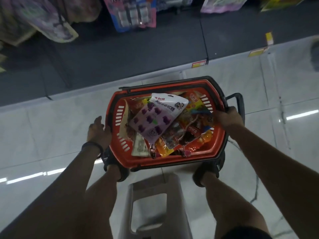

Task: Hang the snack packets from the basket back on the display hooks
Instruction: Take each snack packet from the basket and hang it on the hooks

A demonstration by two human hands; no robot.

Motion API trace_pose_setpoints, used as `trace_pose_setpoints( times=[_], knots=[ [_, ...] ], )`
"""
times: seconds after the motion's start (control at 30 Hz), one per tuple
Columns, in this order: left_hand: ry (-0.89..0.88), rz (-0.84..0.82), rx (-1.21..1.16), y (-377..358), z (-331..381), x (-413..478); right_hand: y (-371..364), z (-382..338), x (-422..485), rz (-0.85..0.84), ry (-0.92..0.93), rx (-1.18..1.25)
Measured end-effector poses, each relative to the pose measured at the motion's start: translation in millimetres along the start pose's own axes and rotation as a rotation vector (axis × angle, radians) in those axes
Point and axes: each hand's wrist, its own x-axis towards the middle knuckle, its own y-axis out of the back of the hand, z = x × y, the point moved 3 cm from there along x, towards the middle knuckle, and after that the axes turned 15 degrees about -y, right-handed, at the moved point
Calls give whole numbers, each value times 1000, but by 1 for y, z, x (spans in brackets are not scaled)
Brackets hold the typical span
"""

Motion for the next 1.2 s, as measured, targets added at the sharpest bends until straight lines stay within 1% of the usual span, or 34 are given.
trace_pose_setpoints(
  times=[0.03,0.07,0.13,0.2,0.23,0.3,0.33,0.4,0.47,0.53,0.6,0.63,0.73,0.8,0.87,0.97,1.1,1.2],
  knots=[
    [-72,25,74,4,10,-4,-1,-2,-4,51,33,-73],
    [-150,71,96,7,19,-6,-3,-5,-11,113,90,-129],
    [-309,142,70,13,40,-11,-2,-15,-33,273,249,-193],
    [-496,87,156,10,60,-14,-2,-22,-55,379,405,-189],
    [-594,30,214,5,68,-17,-6,-25,-63,378,466,-188],
    [-766,-82,246,-10,81,-27,-21,-31,-76,254,544,-215],
    [-829,-124,222,-20,84,-32,-31,-33,-79,174,571,-227],
    [-881,-156,176,-38,83,-49,-52,-26,-92,57,570,-202],
    [-897,-179,165,-48,71,-67,-74,-2,-101,-30,545,-103],
    [-829,-251,179,-46,58,-97,-86,34,-122,-139,414,28],
    [-824,-299,199,-39,47,-120,-96,63,-144,-271,279,146],
    [-828,-298,209,-34,43,-126,-98,70,-150,-276,257,184],
    [-808,-258,255,-23,38,-136,-97,79,-157,-248,264,332],
    [-790,-285,274,-22,40,-148,-100,90,-165,-295,223,402],
    [-815,-328,311,-18,52,-157,-100,94,-177,-350,206,429],
    [-814,-342,298,-6,74,-159,-98,90,-182,-344,226,463],
    [-786,-292,270,-8,71,-140,-111,77,-177,-390,182,492],
    [-761,-274,222,-21,68,-116,-121,50,-163,-363,188,480]
  ],
)
